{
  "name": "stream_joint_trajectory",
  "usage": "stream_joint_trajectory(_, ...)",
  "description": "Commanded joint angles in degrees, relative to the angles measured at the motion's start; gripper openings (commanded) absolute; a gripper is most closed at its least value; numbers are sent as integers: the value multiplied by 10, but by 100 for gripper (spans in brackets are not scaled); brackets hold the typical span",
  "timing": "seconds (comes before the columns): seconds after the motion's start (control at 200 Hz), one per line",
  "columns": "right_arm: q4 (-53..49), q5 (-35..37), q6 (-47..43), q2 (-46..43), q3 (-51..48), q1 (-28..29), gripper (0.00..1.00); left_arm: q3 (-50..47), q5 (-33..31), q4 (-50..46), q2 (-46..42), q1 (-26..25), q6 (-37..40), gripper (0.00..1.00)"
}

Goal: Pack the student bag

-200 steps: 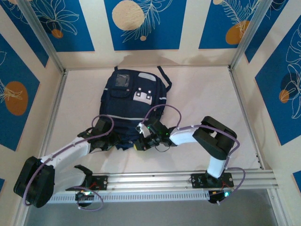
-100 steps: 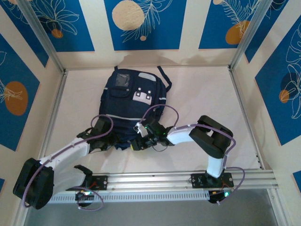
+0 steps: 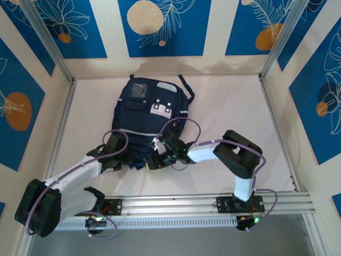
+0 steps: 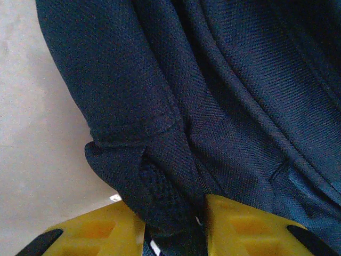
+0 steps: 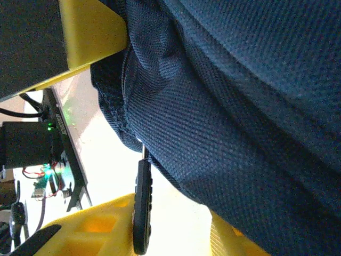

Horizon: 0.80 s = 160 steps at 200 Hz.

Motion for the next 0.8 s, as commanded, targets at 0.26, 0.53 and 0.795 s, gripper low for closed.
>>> stream_joint_trajectory(0.26,103,-59,79,10,-11,-20,32,-19,9,-10,12,3,14,33)
stream_joint_trajectory(0.53,98,-67,89,34,14,-16,26,-22,11,-4,16,3,13,33)
stream_joint_trajectory(0.795,49,-41,62,12,4,-23,0,-20,2,-13,12,3,15,33)
